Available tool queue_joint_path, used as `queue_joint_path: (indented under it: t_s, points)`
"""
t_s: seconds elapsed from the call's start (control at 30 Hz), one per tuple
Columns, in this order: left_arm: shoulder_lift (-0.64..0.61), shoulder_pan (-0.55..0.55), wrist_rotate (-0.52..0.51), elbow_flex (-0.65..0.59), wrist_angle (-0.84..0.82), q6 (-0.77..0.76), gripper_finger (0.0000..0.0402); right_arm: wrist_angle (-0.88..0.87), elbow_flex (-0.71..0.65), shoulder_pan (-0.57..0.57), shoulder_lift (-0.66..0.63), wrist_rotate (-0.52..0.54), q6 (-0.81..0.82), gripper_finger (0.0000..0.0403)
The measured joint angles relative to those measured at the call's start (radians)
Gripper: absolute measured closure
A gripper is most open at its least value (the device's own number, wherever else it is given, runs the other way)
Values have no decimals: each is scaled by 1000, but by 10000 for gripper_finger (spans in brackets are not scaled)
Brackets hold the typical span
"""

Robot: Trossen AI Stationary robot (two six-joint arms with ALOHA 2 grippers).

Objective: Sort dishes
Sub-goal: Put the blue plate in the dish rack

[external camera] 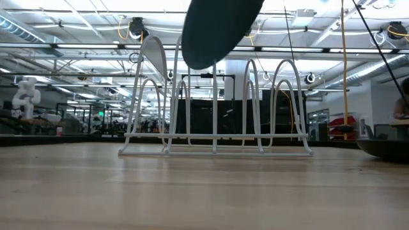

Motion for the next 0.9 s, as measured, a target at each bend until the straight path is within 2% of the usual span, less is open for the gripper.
queue_joint_path:
  t_s: [0.1, 0.23, 0.37, 0.5, 0.57, 0.67, 0.9]
  points:
    - [-29, 0, -4, 0, -1, -3, 189, -9, 4, 13, 54, 21, -37, 400]
    - [-61, 0, -7, 0, -9, -5, 232, -5, 12, 31, 105, 59, -69, 400]
    - [-94, 0, -28, 0, -41, -11, 292, 8, 12, 38, 167, 94, -96, 400]
    - [-128, 1, -30, 0, -173, -101, 365, 26, 12, 38, 217, 95, -97, 400]
    - [-148, 5, -30, 0, -278, -194, 391, 32, 13, 38, 249, 109, -101, 400]
    - [-184, 21, -30, 0, -485, -395, 392, 41, 11, 38, 295, 116, -107, 400]
    - [-225, 68, -33, 0, -1100, -1013, 397, 61, 12, 38, 362, 153, -112, 396]
